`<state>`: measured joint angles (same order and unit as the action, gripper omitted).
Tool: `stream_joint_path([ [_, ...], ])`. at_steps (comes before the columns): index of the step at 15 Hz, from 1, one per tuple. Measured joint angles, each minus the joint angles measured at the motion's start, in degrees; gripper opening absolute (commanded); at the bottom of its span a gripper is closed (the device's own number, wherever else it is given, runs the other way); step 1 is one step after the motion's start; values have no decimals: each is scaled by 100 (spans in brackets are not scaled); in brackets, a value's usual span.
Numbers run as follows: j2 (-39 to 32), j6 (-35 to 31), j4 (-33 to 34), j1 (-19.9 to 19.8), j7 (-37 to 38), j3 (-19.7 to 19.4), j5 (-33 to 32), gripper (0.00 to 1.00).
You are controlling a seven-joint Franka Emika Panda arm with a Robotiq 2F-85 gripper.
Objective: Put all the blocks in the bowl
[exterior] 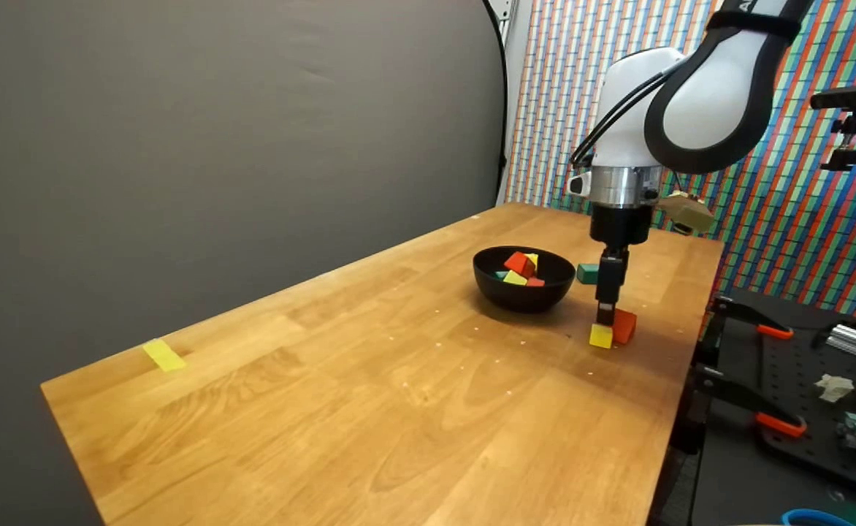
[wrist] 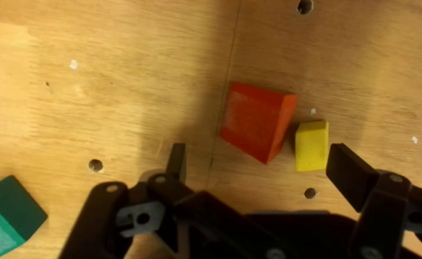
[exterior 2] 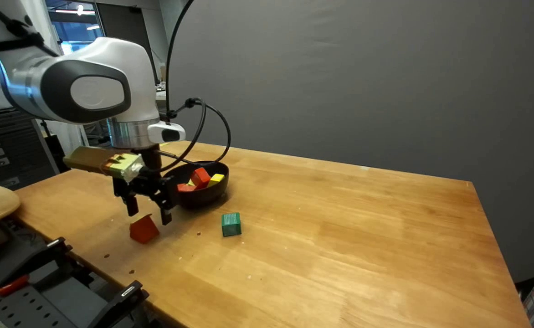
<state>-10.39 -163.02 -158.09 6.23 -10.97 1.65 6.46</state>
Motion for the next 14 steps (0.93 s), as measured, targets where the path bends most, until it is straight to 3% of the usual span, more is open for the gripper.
stream_joint_path([
  [3,-376,-289,6,-298,-42,322,147,100],
  [5,-555,-441,10,-470,-40,515,168,73],
  [7,-659,-566,10,-578,-40,592,164,57],
  [8,-702,-622,10,-607,-38,606,159,51],
  [11,-698,-685,0,-629,-20,610,136,45],
  [14,-695,-747,-2,-680,-20,570,71,24],
])
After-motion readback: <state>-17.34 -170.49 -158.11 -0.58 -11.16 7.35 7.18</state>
